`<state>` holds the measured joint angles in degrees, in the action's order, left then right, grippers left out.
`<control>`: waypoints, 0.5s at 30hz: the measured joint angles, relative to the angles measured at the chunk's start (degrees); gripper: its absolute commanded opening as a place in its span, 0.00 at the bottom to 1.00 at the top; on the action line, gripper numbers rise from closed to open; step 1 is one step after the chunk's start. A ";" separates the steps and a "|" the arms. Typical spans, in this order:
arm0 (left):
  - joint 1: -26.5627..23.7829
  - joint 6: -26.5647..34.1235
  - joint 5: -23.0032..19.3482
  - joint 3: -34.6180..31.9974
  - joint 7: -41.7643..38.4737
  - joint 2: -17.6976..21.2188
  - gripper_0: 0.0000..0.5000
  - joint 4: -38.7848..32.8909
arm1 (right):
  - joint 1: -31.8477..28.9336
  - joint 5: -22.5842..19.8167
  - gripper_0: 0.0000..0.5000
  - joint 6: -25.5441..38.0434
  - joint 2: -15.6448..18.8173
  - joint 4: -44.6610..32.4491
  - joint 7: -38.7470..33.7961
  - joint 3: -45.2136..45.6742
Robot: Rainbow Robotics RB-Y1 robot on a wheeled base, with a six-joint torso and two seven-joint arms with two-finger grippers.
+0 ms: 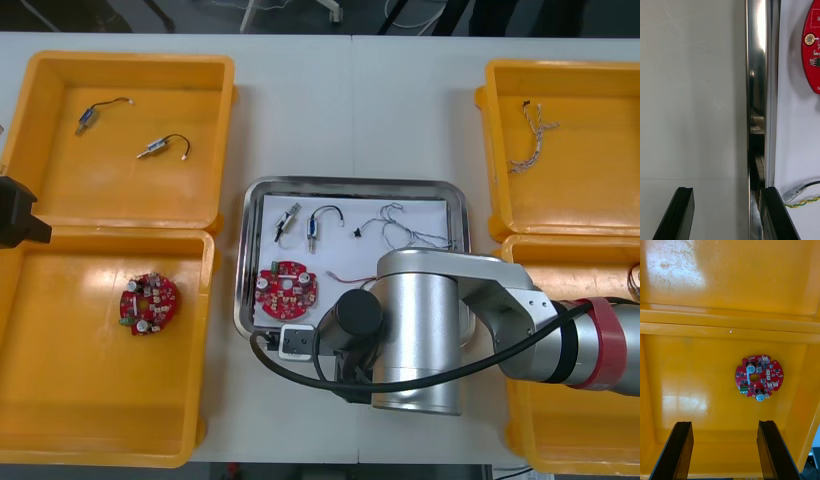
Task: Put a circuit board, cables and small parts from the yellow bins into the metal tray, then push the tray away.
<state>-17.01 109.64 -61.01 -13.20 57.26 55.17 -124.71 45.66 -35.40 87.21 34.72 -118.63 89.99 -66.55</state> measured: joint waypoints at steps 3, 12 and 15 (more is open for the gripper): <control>0.00 0.00 -0.02 0.00 0.04 0.00 1.00 -0.01 | 0.11 1.18 1.00 -0.06 0.00 -0.04 0.00 -0.60; 0.00 0.00 -0.05 0.00 1.16 0.00 1.00 -0.02 | 0.96 3.91 1.00 -0.04 0.00 -0.31 0.01 -1.91; 0.00 0.00 -0.05 0.00 1.16 0.00 1.00 -0.02 | 1.21 3.95 1.00 0.13 0.01 -0.32 0.01 -1.91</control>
<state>-17.01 109.64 -61.06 -13.20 58.42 55.17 -124.72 46.88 -31.45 87.34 34.72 -118.95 90.00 -68.46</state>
